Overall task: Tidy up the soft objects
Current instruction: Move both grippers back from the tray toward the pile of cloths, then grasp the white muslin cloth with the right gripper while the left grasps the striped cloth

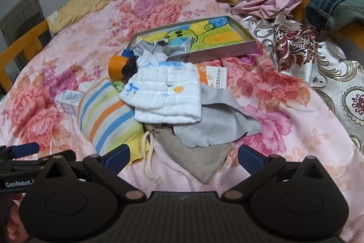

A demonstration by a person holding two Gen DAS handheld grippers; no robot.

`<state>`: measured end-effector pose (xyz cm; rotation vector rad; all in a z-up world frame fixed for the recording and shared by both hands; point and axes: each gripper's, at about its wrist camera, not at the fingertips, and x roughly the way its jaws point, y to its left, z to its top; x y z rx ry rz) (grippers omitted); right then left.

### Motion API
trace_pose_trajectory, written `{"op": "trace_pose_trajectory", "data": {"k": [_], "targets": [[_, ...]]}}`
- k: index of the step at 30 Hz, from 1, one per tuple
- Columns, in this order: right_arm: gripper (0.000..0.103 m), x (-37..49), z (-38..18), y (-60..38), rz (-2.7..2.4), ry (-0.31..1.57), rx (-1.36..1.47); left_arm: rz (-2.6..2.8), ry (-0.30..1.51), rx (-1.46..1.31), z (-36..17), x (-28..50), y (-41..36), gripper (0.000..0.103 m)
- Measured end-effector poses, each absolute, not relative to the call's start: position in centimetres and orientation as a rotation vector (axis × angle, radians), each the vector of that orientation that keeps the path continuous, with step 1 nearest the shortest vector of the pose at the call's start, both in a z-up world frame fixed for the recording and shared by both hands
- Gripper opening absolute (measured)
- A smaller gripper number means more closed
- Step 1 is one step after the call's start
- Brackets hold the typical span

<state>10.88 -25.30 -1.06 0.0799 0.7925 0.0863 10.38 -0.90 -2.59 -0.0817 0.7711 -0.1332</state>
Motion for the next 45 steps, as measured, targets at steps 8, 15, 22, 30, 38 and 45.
{"op": "trace_pose_trajectory", "data": {"k": [8, 15, 22, 30, 38, 45], "targets": [[0.103, 12.7, -1.6, -25.9, 0.104, 0.862, 0.132, -0.158, 0.806, -0.096, -3.4, 11.3, -1.3, 0.102], [0.103, 14.3, -2.3, -25.8, 0.133, 0.919, 0.148, -0.17, 0.839, -0.099, -4.1, 12.3, -1.7, 0.102], [0.103, 16.3, -2.6, -25.6, 0.145, 0.936, 0.121, -0.196, 0.855, -0.106, -4.7, 13.1, -2.3, 0.102], [0.103, 18.0, -3.0, -24.8, 0.162, 0.942, 0.076, -0.201, 0.871, -0.116, -5.3, 14.2, -2.6, 0.102], [0.103, 18.9, -2.8, -24.4, 0.163, 0.92, 0.033, -0.21, 0.871, -0.097, -5.7, 14.9, -3.2, 0.102], [0.103, 20.4, -2.0, -24.4, 0.171, 0.873, 0.012, -0.229, 0.841, -0.076, -5.8, 15.6, -3.8, 0.102]]}}
